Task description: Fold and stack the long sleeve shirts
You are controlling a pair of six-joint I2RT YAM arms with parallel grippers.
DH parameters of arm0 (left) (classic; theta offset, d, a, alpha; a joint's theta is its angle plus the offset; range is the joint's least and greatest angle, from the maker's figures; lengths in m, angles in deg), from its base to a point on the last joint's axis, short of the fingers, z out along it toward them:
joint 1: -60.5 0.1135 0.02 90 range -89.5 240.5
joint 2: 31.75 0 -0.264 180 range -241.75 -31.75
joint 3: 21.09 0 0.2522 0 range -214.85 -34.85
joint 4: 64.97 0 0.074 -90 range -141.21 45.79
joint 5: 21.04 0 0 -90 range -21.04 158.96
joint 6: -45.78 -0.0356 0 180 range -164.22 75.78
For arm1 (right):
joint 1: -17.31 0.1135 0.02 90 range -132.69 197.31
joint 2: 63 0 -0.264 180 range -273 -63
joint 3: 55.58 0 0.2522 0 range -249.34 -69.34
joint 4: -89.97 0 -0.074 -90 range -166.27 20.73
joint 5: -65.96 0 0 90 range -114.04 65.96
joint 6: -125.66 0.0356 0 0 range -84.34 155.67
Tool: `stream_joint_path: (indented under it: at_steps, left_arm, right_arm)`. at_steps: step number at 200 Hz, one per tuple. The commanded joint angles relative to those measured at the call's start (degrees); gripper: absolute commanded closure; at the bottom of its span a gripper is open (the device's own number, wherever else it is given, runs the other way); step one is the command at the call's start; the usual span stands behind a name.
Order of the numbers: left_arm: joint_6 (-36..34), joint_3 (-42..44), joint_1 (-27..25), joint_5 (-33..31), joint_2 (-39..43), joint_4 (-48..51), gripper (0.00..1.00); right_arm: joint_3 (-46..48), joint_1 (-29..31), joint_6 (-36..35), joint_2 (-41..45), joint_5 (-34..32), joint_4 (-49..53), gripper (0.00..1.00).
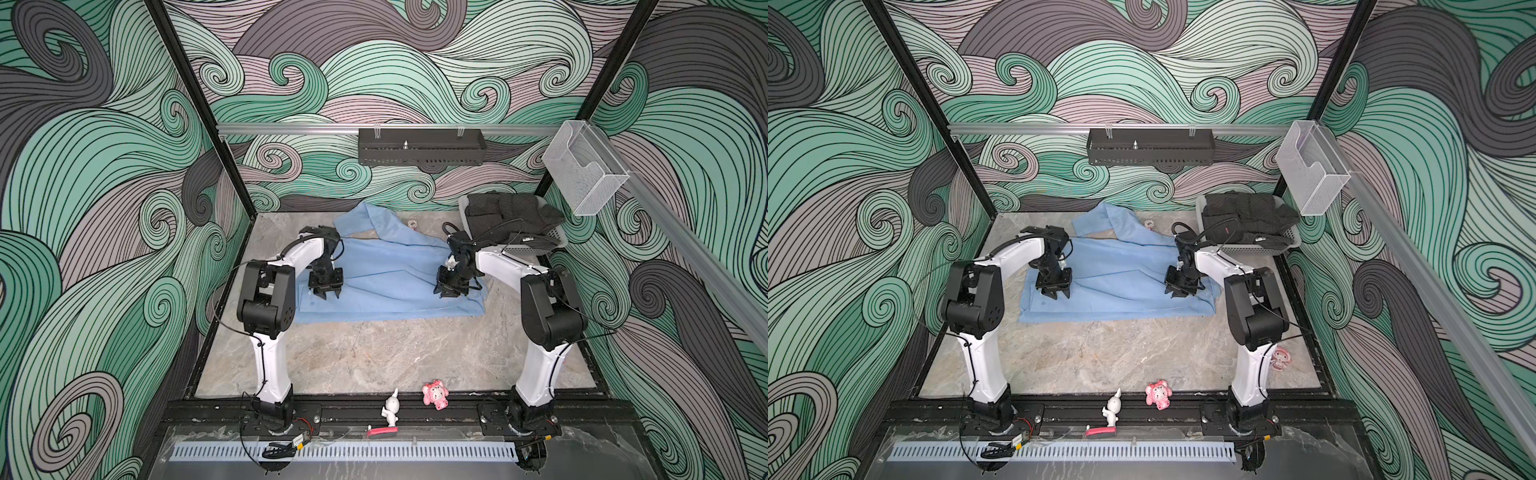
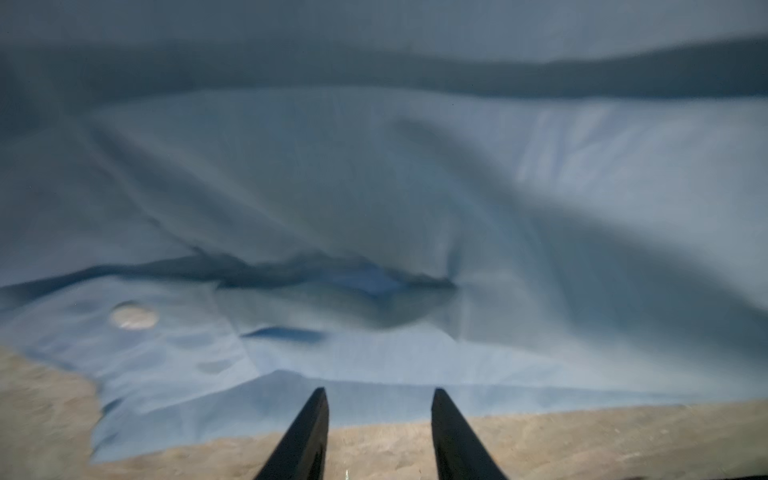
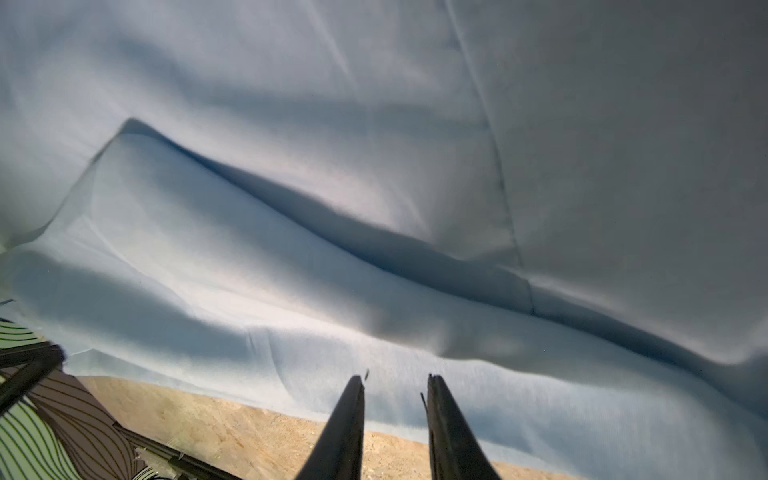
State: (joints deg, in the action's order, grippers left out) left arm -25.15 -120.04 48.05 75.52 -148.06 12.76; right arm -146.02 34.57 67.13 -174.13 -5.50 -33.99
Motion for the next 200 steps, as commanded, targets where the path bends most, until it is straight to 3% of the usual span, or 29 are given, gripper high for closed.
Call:
stream_joint_path:
  at_steps: [1,21,38,89,111,131,164,200]
  left_arm:
    - [3.44,3.08,1.25,-1.36,1.43,-1.44,0.58]
    - [4.42,6.27,2.31,-8.85,2.18,0.47,0.58]
    - [4.31,7.89,3.36,-11.04,1.92,1.75,0.58]
    - [3.56,11.99,4.27,-3.70,3.29,0.69,0.63]
    - [4.49,15.01,4.26,2.58,9.31,-1.93,0.65]
    - [5.74,14.03,3.92,6.36,15.66,-2.97,0.60]
    - [7.64,8.84,4.01,2.91,16.89,-0.55,0.55]
    - [10.48,13.37,6.29,-1.64,18.14,-2.20,0.46]
  right_arm:
    - [0.21,-0.29,-0.97,-3.87,-3.26,2.22,0.74]
    - [1.11,-0.64,-0.88,-5.20,-4.46,2.25,0.76]
    - [2.48,-1.00,-0.55,-5.25,-5.69,2.26,0.77]
    - [8.58,-1.34,-0.11,-1.58,-6.21,1.88,0.80]
    - [12.05,-1.35,-0.34,1.41,-5.72,1.70,0.80]
    - [13.98,-1.34,-0.36,3.64,-5.76,1.64,0.80]
    - [14.78,-1.35,-0.26,5.34,-5.72,1.74,0.80]
    - [14.74,-1.35,-0.26,6.01,-5.34,1.92,0.80]
